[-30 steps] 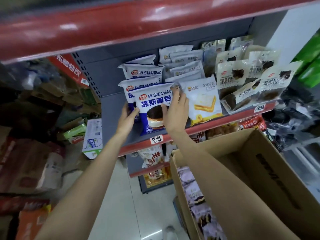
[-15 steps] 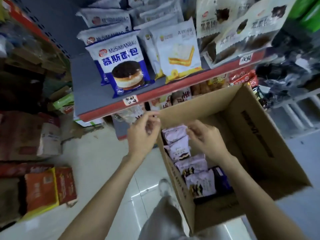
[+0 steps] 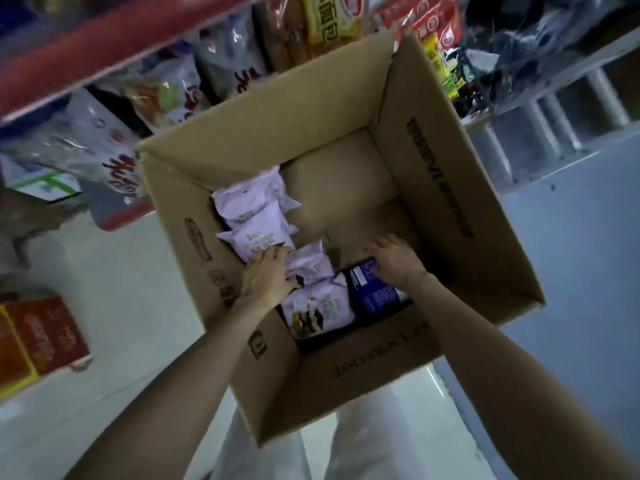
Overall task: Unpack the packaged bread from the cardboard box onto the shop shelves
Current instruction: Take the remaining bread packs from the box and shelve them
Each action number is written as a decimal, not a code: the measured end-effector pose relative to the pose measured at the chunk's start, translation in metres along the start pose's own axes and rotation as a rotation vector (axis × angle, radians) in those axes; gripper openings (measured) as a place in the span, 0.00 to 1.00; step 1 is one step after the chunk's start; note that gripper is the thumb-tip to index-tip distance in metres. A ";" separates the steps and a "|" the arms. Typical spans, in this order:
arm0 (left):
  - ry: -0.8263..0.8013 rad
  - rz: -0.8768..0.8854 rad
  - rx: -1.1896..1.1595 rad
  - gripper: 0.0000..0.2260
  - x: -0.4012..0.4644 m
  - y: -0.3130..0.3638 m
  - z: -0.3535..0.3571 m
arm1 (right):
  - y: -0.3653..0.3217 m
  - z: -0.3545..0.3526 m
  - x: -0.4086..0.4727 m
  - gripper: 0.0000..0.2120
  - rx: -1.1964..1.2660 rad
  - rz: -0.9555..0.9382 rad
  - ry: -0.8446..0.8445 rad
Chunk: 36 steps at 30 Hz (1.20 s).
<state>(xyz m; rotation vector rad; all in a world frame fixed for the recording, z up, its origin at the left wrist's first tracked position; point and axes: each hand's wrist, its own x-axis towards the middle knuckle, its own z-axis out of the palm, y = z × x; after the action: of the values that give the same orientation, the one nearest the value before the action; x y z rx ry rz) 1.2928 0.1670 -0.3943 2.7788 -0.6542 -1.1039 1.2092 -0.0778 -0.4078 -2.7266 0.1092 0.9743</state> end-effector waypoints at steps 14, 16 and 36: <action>0.178 0.279 0.141 0.22 0.027 0.014 0.069 | 0.031 0.036 0.055 0.47 -0.427 -0.180 -0.388; 0.180 0.384 0.173 0.21 0.024 0.023 0.073 | 0.029 0.033 0.061 0.40 -0.435 -0.189 -0.402; -0.091 0.163 0.335 0.42 0.019 0.016 0.137 | 0.051 0.079 0.066 0.50 -0.437 -0.513 -0.231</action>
<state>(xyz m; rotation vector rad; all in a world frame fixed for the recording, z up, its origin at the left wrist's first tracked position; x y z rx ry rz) 1.2075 0.1559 -0.5035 2.8839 -1.1523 -1.1884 1.2041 -0.1061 -0.5194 -2.7387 -0.8929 1.2421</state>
